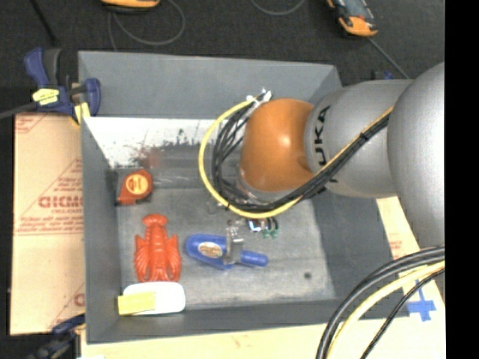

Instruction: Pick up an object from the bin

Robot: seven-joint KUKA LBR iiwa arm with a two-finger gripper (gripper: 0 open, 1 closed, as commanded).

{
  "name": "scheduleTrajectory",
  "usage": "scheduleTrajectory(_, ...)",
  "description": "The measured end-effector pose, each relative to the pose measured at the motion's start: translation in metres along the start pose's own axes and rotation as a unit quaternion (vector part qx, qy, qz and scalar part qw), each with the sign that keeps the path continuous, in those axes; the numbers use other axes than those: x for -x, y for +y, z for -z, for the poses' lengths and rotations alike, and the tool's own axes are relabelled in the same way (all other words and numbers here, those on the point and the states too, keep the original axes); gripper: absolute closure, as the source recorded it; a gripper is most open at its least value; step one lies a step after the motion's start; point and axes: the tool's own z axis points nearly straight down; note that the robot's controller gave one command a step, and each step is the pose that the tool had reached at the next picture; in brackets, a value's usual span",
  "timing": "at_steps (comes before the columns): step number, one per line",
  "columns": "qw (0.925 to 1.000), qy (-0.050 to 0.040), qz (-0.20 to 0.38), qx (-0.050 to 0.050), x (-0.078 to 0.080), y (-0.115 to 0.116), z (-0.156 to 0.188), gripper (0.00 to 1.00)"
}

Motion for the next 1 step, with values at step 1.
scheduleTrajectory(1,0.9999,0.0054,0.009,0.000,-0.0251,-0.0044,-0.0300,0.00)
